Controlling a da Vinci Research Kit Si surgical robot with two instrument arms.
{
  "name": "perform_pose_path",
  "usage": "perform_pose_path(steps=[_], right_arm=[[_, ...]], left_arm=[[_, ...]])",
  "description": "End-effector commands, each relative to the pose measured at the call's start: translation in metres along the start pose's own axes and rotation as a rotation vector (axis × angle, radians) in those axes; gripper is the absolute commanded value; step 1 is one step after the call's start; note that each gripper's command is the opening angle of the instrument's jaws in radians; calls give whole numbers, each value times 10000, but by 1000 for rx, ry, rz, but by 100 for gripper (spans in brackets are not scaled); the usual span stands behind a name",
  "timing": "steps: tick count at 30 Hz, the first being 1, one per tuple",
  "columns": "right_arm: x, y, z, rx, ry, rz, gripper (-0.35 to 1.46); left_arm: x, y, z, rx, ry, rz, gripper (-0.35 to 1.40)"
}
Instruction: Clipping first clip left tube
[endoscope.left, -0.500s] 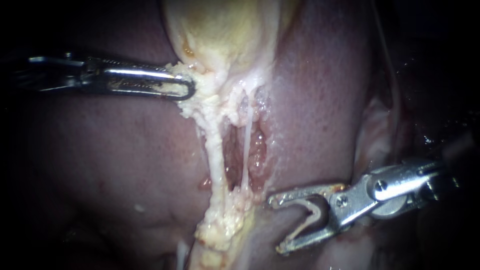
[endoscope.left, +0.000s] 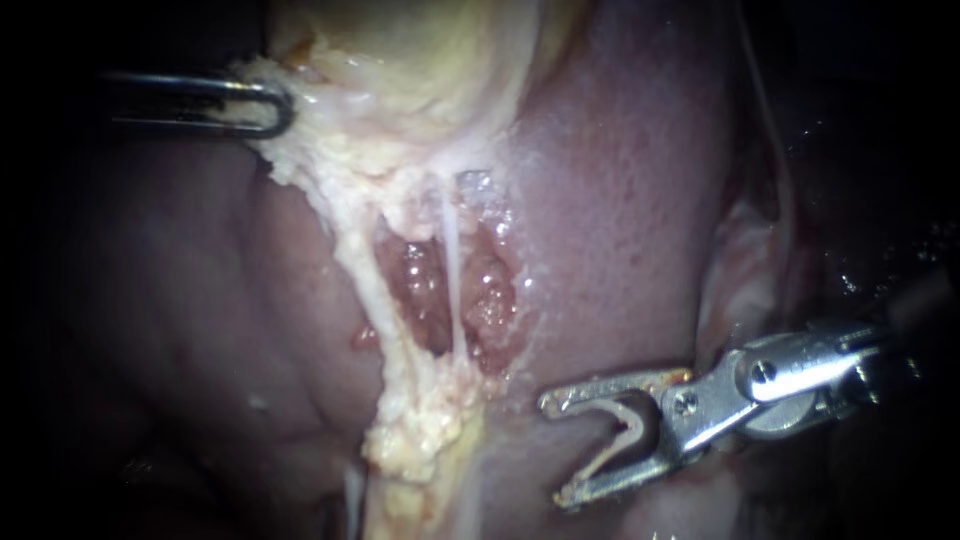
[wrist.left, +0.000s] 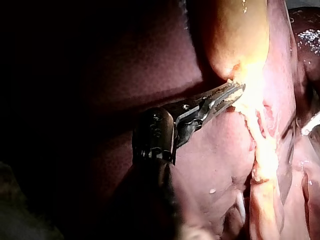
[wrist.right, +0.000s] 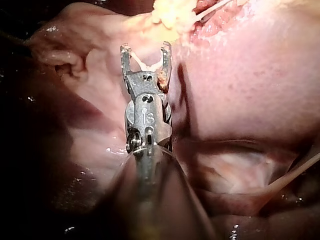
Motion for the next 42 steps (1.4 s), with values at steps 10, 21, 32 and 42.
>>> perform_pose_path(steps=[10,21,32,42], right_arm=[[16,11,7,-8,30,30,50],[44,55,51,-75,75,133,50],[43,107,81,-135,81,154,50],[34,119,111,-152,79,149,50]], left_arm=[[-4,1,4,5,5,5,-35],[-7,2,6,8,6,6,-35],[-9,2,8,13,7,7,-35],[-9,2,9,11,7,8,-35]])
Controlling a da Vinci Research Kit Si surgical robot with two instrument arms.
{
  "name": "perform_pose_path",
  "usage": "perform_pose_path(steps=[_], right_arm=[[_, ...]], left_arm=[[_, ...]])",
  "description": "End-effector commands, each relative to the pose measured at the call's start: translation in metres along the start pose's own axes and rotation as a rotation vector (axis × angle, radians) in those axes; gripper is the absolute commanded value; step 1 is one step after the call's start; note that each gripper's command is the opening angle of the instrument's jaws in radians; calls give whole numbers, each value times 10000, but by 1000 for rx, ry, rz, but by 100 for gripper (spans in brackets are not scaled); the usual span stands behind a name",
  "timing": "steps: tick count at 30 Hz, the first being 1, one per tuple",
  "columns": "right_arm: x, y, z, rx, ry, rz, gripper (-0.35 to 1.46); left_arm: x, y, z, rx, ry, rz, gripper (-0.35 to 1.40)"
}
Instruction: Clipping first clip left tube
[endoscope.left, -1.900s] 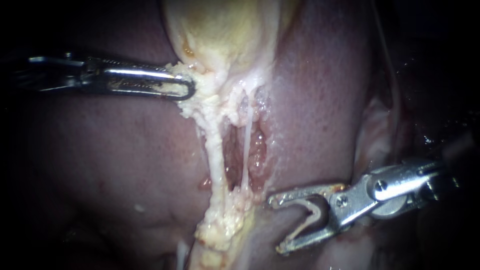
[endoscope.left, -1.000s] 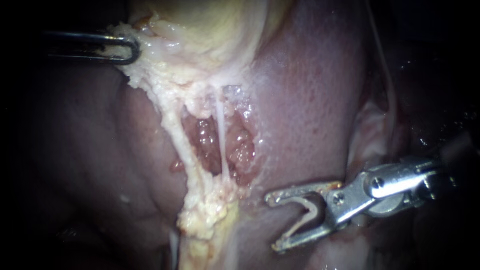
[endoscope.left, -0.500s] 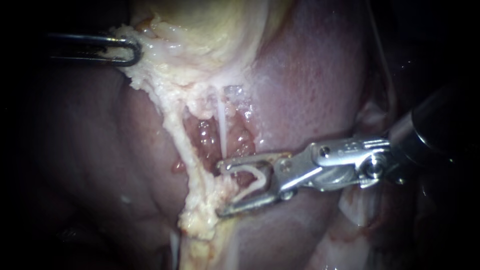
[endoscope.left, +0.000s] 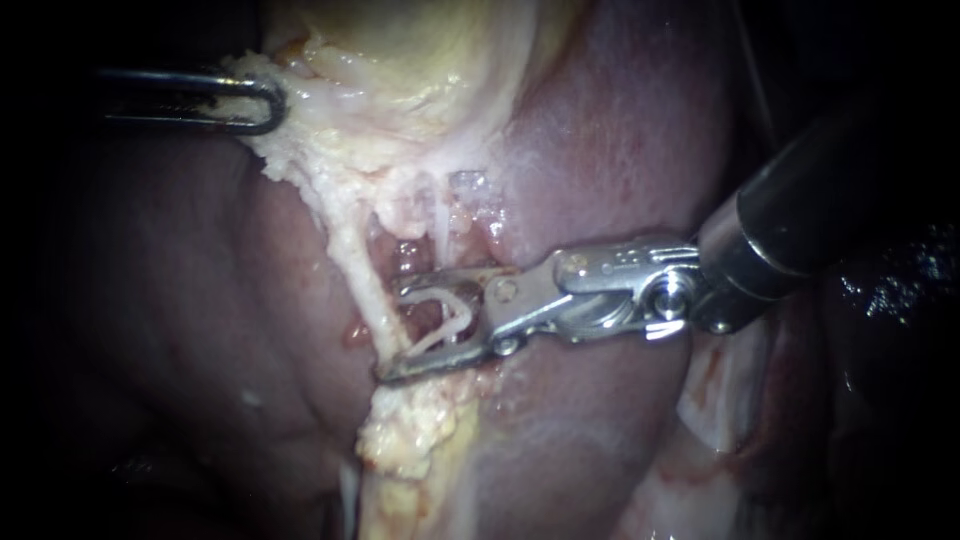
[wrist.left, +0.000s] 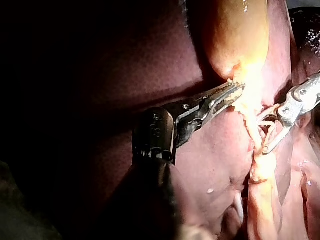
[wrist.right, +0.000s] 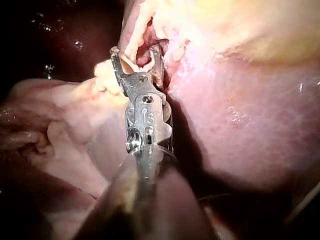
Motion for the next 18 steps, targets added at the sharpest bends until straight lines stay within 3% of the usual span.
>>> perform_pose_path(steps=[1,7,12,18], right_arm=[[-2,-1,3,13,8,-2,50],[-3,-11,16,120,76,-8,49],[4,-10,31,135,135,16,48],[9,-12,37,147,174,40,48]], left_arm=[[0,0,0,-1,0,0,-35],[0,0,0,-1,0,0,-35],[0,0,1,-1,0,0,-35],[0,0,2,0,0,0,-35]])
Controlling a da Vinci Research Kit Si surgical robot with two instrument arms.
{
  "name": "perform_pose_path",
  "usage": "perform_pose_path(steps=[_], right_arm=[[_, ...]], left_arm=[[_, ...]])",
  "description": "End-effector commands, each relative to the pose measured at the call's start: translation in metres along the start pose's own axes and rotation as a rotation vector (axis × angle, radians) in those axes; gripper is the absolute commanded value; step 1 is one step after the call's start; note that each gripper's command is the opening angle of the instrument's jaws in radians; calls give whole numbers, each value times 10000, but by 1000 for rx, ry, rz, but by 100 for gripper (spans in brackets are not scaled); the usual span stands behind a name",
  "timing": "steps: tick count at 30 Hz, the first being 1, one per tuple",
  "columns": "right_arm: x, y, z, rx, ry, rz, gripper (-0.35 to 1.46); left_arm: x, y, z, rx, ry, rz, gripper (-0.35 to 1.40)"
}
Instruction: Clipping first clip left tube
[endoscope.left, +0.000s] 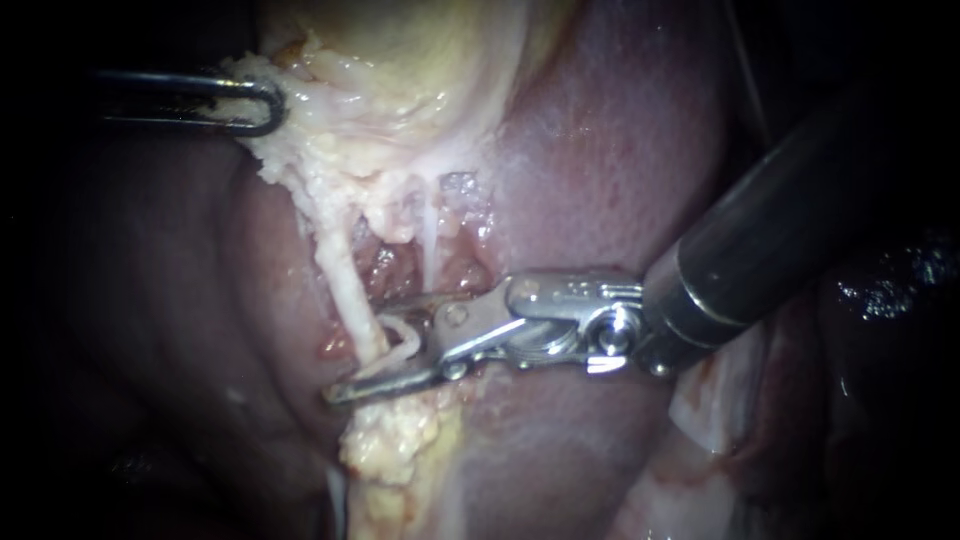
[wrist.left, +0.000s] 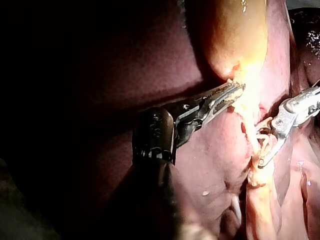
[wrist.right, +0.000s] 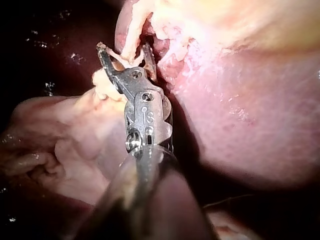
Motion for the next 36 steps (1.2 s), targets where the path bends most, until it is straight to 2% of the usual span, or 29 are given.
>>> perform_pose_path(steps=[1,6,13,18,22,26,36], right_arm=[[0,-1,0,1,2,5,48],[1,-5,-1,33,10,14,48],[2,-17,-11,103,14,6,46],[3,-19,-15,147,20,-1,46],[4,-21,-13,152,31,4,45],[7,-22,-8,161,59,10,45],[10,-18,6,151,62,34,45]], left_arm=[[0,0,0,1,0,0,-35],[-1,0,1,1,0,1,-35],[-1,0,0,1,0,1,-35],[-1,0,0,1,0,1,-35],[-1,0,0,1,0,1,-35],[-1,0,1,1,0,1,-35],[-1,0,2,2,1,1,-35]])
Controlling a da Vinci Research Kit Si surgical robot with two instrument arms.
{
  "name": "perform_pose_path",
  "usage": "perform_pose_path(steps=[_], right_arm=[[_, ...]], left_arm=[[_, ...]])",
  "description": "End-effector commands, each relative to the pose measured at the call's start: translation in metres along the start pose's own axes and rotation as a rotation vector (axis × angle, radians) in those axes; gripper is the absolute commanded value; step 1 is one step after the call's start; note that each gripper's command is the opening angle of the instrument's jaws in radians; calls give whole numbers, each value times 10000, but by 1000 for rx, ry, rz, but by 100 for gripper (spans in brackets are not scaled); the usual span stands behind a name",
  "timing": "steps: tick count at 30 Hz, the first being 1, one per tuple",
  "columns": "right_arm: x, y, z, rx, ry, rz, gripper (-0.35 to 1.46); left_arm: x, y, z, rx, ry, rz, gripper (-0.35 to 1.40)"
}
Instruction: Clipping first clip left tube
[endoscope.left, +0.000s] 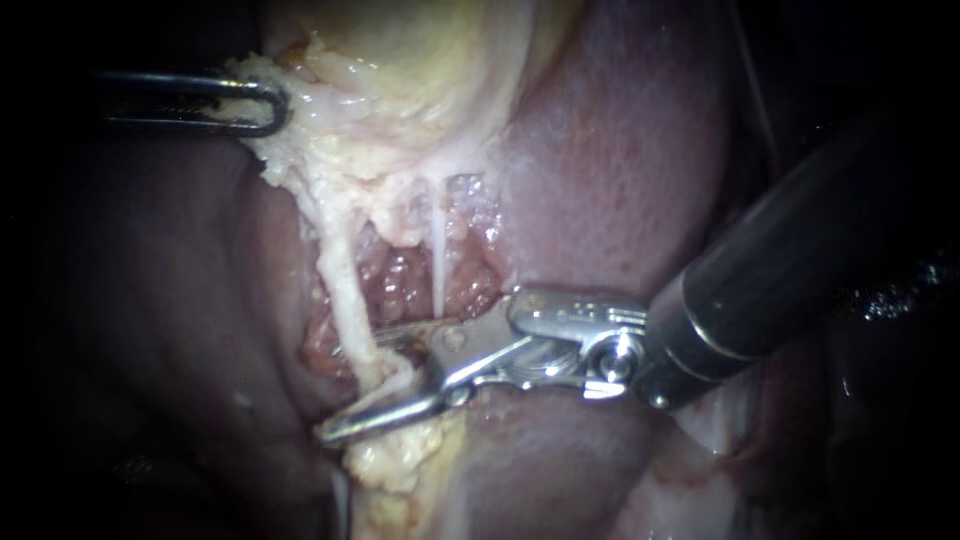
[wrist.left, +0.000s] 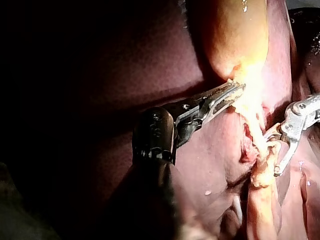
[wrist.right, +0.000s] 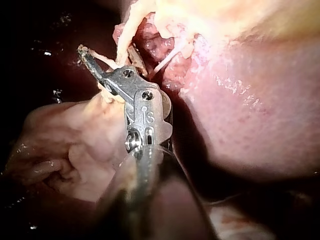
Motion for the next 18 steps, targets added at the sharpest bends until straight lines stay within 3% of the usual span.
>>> perform_pose_path(steps=[1,7,18], right_arm=[[0,0,1,0,2,0,45],[4,-4,7,12,39,11,45],[8,-32,-3,77,33,7,45]], left_arm=[[0,0,0,-2,-1,0,-35],[-1,0,1,-1,0,0,-35],[-2,0,0,-2,-1,1,-35]])
